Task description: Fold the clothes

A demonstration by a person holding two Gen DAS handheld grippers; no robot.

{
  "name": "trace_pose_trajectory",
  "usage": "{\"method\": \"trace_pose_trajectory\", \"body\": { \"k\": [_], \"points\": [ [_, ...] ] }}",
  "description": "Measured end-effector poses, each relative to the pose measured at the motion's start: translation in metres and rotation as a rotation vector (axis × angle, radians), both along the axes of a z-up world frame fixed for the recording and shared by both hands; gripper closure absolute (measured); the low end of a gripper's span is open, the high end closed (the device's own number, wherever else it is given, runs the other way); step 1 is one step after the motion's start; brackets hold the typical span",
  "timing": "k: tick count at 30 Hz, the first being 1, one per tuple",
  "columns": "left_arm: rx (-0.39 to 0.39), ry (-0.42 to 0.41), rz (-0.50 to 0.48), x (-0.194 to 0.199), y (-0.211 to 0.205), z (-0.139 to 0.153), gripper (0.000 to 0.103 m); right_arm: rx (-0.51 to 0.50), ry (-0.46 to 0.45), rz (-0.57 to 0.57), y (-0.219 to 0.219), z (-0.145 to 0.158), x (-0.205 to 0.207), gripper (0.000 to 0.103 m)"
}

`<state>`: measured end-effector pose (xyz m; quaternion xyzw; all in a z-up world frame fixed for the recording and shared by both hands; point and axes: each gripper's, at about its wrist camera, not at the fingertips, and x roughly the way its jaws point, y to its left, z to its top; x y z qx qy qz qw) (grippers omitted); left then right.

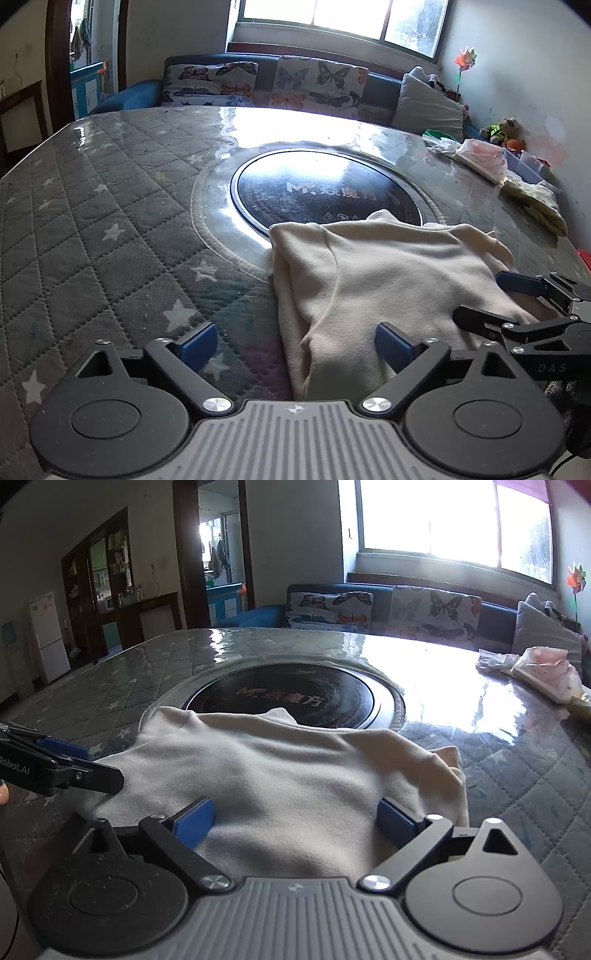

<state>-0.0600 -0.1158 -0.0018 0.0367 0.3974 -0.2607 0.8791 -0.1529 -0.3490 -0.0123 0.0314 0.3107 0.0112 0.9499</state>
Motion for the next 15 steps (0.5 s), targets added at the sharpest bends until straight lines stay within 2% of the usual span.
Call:
{"method": "trace_pose_trajectory", "body": {
  "k": [2, 5, 15],
  "points": [
    [-0.005, 0.019, 0.006, 0.0027, 0.0014, -0.0024, 0.004, 0.005, 0.006, 0.007, 0.0, -0.0005, 0.001, 0.0],
    [-0.01, 0.03, 0.008, 0.0056, 0.0028, -0.0038, 0.0, 0.013, 0.01, 0.012, -0.0005, -0.001, 0.0014, 0.0],
    [0.0, 0.038, 0.018, 0.0076, 0.0002, -0.0043, 0.0, 0.01, 0.016, 0.011, -0.0004, -0.0017, 0.0025, 0.0]
  ]
}}
